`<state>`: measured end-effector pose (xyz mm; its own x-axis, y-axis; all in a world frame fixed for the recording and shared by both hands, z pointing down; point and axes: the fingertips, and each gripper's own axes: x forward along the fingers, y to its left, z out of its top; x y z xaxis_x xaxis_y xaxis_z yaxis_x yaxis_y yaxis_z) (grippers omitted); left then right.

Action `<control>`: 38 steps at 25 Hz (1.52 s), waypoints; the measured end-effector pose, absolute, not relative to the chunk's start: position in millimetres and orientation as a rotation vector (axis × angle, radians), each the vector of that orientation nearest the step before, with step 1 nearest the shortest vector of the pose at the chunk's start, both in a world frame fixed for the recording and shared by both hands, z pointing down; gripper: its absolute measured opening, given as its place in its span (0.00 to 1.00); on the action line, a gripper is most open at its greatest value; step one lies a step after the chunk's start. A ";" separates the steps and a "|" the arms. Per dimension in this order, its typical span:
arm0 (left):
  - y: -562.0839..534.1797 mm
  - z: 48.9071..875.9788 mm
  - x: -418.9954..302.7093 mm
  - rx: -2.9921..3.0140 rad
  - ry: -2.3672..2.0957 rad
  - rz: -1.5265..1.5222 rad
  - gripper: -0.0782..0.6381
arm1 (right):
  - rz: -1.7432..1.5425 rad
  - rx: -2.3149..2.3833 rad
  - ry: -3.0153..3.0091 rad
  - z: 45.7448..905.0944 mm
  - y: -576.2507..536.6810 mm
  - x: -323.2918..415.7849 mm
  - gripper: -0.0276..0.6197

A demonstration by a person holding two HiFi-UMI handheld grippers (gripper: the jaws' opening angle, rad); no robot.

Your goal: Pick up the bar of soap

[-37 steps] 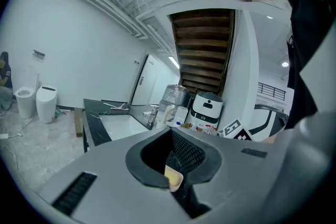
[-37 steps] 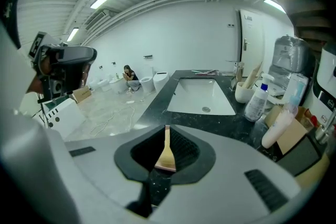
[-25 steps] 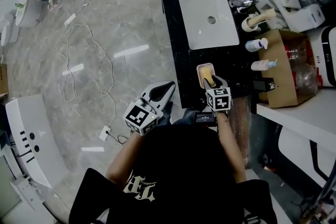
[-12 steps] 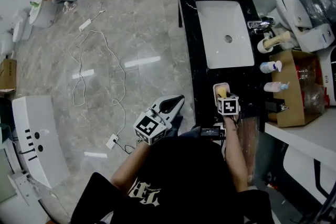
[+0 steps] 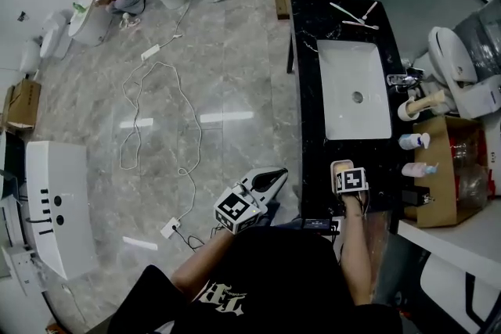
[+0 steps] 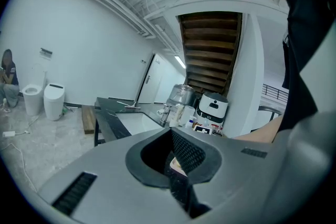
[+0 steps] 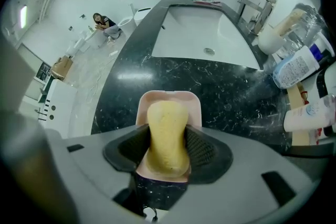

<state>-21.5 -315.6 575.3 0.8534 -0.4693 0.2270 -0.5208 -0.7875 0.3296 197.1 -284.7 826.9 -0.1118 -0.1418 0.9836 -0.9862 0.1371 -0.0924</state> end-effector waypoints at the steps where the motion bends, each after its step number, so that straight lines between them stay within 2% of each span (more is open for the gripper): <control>1: -315.3 575.3 -21.9 2.646 -0.736 0.190 0.12 | 1.109 1.164 -1.457 826.7 -284.4 196.6 0.34; 23: -293.0 564.0 15.3 2.664 -0.740 0.198 0.12 | 1.022 1.323 -1.695 807.6 -281.7 198.2 0.36; 38: -284.7 547.4 51.6 2.685 -0.756 0.136 0.12 | 0.869 1.529 -2.051 723.1 -283.3 216.1 0.36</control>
<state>51.6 -284.7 547.4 0.8534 -0.4878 0.1837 -0.5213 -0.7977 0.3033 216.1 -283.3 723.1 -0.2948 -0.6817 0.6696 -0.9553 0.1930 -0.2240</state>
